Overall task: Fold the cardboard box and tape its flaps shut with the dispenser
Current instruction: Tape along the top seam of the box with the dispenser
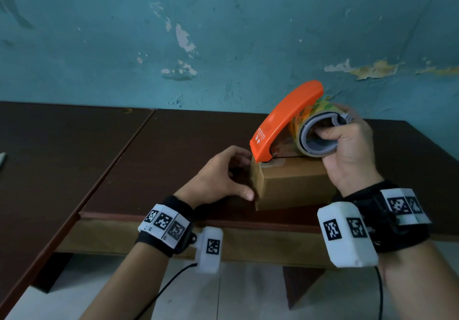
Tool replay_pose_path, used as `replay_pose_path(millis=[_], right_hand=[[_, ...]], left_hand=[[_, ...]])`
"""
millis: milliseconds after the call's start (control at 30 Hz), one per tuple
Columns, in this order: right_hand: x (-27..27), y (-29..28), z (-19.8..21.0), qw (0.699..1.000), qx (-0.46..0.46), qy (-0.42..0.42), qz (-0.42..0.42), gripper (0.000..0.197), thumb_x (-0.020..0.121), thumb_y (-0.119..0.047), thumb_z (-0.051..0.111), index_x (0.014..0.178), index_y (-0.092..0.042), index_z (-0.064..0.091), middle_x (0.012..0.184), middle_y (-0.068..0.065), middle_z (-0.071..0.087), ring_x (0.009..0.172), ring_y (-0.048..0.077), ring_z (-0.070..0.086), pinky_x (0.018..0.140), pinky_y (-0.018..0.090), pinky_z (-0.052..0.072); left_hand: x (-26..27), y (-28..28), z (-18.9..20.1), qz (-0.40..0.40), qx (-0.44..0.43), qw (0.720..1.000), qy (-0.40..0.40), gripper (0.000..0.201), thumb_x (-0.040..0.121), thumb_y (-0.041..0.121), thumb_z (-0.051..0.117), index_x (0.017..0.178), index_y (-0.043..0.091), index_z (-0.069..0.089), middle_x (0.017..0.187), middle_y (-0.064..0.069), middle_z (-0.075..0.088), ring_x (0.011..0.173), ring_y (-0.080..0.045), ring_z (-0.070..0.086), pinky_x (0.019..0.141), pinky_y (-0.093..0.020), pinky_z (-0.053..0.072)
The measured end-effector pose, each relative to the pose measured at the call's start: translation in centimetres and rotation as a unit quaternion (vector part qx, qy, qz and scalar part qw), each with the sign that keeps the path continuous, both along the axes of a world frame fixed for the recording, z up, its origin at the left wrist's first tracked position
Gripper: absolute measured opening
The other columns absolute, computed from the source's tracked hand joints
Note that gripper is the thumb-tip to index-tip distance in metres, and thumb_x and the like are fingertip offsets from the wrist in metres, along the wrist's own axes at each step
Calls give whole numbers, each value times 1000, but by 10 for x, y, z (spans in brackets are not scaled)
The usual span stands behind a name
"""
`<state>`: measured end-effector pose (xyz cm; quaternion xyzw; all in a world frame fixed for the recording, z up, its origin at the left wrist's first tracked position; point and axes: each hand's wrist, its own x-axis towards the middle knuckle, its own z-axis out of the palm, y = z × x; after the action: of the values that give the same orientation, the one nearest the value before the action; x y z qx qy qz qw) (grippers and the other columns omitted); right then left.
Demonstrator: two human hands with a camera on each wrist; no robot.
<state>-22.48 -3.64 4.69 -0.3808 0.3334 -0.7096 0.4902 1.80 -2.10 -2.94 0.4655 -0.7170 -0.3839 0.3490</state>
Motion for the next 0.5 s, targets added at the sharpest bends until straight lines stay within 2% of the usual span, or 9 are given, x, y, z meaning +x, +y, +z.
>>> replay_pose_path(millis=[67,167,233,300,400,500], right_hand=[[0,1,0,1000,1,0,-1,53,64,20,48,108,-6,62,91,13,67,83,25,71,70,38,60],[0,2,1,1000,4,3,-2,51,68,23,46,106,-7,63,92,13,67,82,24,71,68,37,60],[0,2,1,1000,2,5,-5,51,68,24,46,104,-7,63,90,12,67,81,23,71,68,37,60],[0,2,2,1000,0,8,-6,51,66,23,48,105,-6,63,90,12,68,82,24,71,70,38,60],[0,2,1,1000,5,11,-3,50,70,26,45,102,-7,64,91,12,68,82,22,72,72,38,61],[0,2,1,1000,3,13,1,53,69,25,45,111,-2,61,93,14,67,82,23,72,70,37,61]], left_hand=[[1,-2,0,11,-14,999,36,61,79,17,89,132,16,60,125,0,68,113,-1,63,90,-13,50],[-5,-6,-5,45,-36,998,13,40,85,15,85,120,21,65,114,8,70,104,5,64,89,-16,50],[-7,-7,-8,54,-44,998,-3,36,85,13,85,113,23,66,106,12,70,98,8,65,87,-16,51],[-7,-10,-10,59,-50,997,-6,38,82,8,86,113,22,68,103,11,71,98,5,67,85,-16,53],[-8,-9,-9,59,-84,993,-58,35,82,6,86,110,20,71,104,9,73,100,6,64,81,-10,49],[-3,-10,-6,60,-50,996,-41,30,83,3,84,107,19,73,100,9,74,94,8,67,81,-10,50]])
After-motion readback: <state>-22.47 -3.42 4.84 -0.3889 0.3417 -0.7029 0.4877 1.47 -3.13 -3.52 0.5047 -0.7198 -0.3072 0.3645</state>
